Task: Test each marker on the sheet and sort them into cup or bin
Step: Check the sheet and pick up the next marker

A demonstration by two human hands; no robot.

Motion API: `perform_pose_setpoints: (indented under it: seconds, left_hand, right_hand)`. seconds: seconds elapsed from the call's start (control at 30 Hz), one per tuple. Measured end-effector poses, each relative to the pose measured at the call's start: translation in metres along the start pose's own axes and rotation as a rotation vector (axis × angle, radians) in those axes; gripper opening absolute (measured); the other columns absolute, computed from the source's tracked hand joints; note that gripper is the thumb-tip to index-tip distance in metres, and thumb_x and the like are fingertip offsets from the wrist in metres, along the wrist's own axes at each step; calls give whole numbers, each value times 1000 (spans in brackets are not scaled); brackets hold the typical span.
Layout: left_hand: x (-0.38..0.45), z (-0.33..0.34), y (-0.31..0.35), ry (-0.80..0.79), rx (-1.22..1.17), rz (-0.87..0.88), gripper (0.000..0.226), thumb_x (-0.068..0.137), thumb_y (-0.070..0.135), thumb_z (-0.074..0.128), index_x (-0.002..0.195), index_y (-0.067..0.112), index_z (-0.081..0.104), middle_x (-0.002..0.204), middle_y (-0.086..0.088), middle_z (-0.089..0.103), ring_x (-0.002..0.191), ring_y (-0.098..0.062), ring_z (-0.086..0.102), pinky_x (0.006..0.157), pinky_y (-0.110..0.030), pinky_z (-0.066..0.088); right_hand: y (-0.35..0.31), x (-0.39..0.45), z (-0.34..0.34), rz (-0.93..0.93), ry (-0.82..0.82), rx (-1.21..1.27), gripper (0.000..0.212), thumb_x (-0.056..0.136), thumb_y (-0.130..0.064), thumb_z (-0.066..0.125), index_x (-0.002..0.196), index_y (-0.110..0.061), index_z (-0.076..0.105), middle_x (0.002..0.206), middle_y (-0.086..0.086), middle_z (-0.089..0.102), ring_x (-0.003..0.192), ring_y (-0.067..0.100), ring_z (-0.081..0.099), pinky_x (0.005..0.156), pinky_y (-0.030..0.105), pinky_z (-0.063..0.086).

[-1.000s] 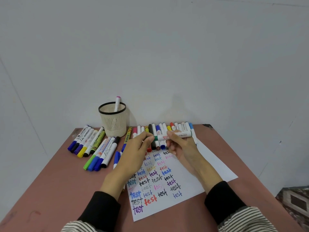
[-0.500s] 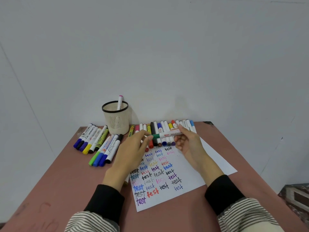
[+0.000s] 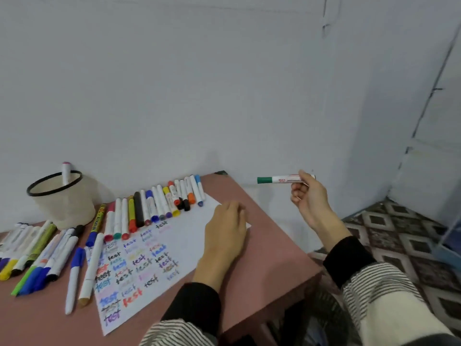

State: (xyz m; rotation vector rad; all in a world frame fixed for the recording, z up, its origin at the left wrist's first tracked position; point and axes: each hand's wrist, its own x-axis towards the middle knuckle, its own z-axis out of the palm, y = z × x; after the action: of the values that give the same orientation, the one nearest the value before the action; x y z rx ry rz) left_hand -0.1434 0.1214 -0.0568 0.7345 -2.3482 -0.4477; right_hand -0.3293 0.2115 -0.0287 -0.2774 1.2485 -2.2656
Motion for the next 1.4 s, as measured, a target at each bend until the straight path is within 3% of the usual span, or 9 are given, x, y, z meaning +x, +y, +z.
perform_pose_setpoints:
  seconds: [0.3, 0.4, 0.47, 0.6, 0.8, 0.87, 0.97, 1.2, 1.4]
  left_hand:
    - [15, 57, 30, -172, 95, 31, 34, 99, 30, 41, 121, 13, 60, 123, -5, 59, 116, -23, 50, 97, -37, 40]
    - [14, 57, 29, -196, 109, 24, 36, 101, 33, 39, 122, 14, 61, 129, -4, 57, 119, -25, 50, 101, -39, 39]
    - [15, 56, 31, -191, 122, 27, 36, 101, 32, 39, 122, 13, 61, 131, -4, 57, 121, -26, 49, 101, -40, 38]
    - [16, 55, 32, -180, 129, 36, 33, 100, 31, 40, 118, 13, 62, 128, -5, 58, 118, -26, 51, 99, -40, 39]
    - [16, 56, 32, -175, 134, 28, 34, 100, 32, 40, 117, 13, 63, 128, -4, 59, 118, -26, 51, 99, -41, 41]
    - [16, 56, 32, -174, 130, 27, 33, 100, 32, 40, 116, 14, 63, 127, -3, 59, 118, -26, 51, 99, -42, 41]
    - [17, 56, 32, -163, 108, 20, 31, 100, 31, 41, 115, 15, 64, 124, -2, 60, 116, -24, 52, 97, -40, 42]
    - [15, 27, 29, 17, 60, -130, 27, 100, 28, 42, 107, 14, 64, 105, -2, 65, 87, -20, 54, 73, -31, 36]
    - [12, -31, -28, 181, 127, -241, 25, 98, 23, 46, 112, 14, 64, 111, -6, 65, 99, -27, 58, 78, -37, 43]
  right_hand:
    - [32, 12, -134, 49, 340, -192, 18, 95, -16, 58, 79, -8, 58, 58, 5, 50, 38, 9, 40, 38, 20, 30]
    - [73, 10, -182, 122, 406, -467, 16, 92, -21, 61, 90, -6, 62, 73, 6, 63, 60, 17, 56, 54, 28, 44]
    - [104, 6, -214, 245, 352, -633, 23, 88, -26, 61, 91, -4, 68, 88, 13, 71, 76, 24, 62, 67, 34, 48]
    - [139, -14, -246, 411, 300, -801, 34, 94, -19, 56, 63, -7, 60, 65, 11, 65, 53, 18, 50, 52, 26, 38]
    - [158, -17, -254, 497, 195, -909, 20, 91, -5, 57, 72, -11, 57, 68, 8, 55, 59, 19, 51, 59, 31, 41]
    - [154, -16, -251, 489, 189, -875, 15, 91, 1, 53, 95, -7, 65, 76, 10, 56, 61, 18, 51, 57, 31, 40]
    - [141, -10, -230, 406, 209, -849, 46, 94, -2, 50, 140, 2, 43, 97, 9, 59, 78, 20, 57, 61, 29, 46]
    - [67, 1, -112, -52, 114, -762, 28, 98, -6, 43, 122, -7, 59, 112, 10, 67, 88, 15, 64, 77, 25, 50]
    - [22, -18, 19, -357, -192, -914, 26, 100, -15, 45, 117, -14, 64, 110, -5, 65, 99, 6, 60, 77, 5, 42]
